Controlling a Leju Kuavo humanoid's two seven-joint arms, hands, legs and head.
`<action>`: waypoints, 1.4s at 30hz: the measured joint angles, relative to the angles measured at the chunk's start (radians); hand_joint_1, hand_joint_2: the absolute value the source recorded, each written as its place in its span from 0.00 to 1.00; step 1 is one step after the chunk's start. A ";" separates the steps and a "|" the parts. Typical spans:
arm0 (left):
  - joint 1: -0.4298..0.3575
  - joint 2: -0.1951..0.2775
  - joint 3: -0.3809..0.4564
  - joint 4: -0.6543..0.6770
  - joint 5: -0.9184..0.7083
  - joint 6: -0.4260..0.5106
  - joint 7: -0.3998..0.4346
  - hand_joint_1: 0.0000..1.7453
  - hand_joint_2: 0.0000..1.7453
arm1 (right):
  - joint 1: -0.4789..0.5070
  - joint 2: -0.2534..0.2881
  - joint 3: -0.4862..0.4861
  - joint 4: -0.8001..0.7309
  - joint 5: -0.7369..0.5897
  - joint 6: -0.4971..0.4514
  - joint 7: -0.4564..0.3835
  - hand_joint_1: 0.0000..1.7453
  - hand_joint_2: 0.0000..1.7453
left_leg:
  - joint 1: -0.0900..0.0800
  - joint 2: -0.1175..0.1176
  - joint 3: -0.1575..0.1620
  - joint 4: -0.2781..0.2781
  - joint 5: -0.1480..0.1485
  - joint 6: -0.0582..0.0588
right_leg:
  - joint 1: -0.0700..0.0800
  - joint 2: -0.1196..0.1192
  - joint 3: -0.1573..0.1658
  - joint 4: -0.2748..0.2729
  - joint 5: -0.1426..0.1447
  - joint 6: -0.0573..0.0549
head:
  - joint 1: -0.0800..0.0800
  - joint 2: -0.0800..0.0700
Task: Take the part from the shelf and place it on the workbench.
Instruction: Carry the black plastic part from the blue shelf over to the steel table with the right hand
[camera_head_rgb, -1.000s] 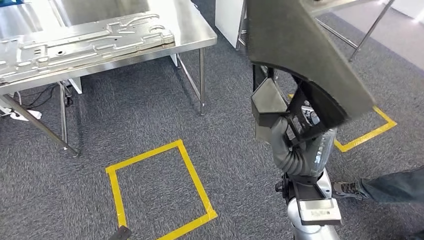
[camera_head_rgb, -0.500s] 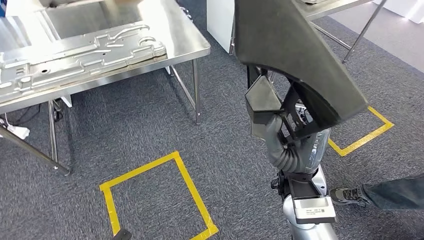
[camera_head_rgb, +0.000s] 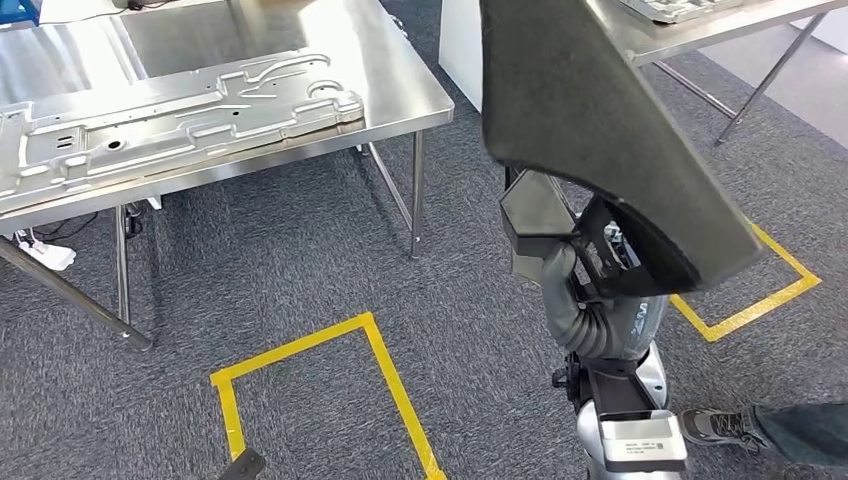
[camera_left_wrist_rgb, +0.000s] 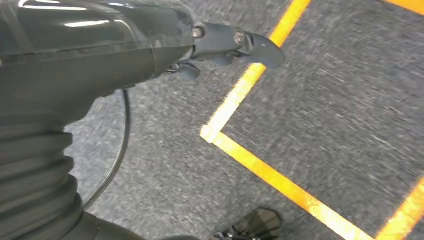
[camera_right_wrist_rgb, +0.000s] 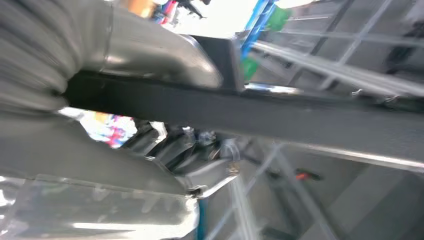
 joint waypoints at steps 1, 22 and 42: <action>0.001 0.000 0.000 0.000 0.000 0.000 -0.001 0.00 1.00 | 0.001 -0.001 -0.001 -0.002 -0.001 0.000 0.000 0.93 1.00 | -0.001 0.001 0.005 -0.002 0.000 -0.005 | 0.000 0.000 0.005 -0.005 -0.005 -0.003 | 0.000 0.000; 0.005 0.000 0.001 0.001 0.005 0.000 -0.014 0.00 1.00 | 0.037 -0.007 -0.026 -0.027 0.023 -0.009 -0.004 0.93 1.00 | 0.016 0.002 -0.106 0.013 0.091 -0.022 | -0.027 0.009 0.141 -0.034 -0.084 -0.006 | -0.027 0.000; 0.000 0.000 0.003 0.000 0.003 0.000 -0.015 0.00 1.00 | 0.040 -0.010 -0.031 -0.030 0.092 -0.040 0.014 0.93 1.00 | 0.032 -0.054 -0.080 -0.007 0.084 -0.011 | -0.058 0.026 0.057 0.076 -0.090 0.063 | -0.006 0.000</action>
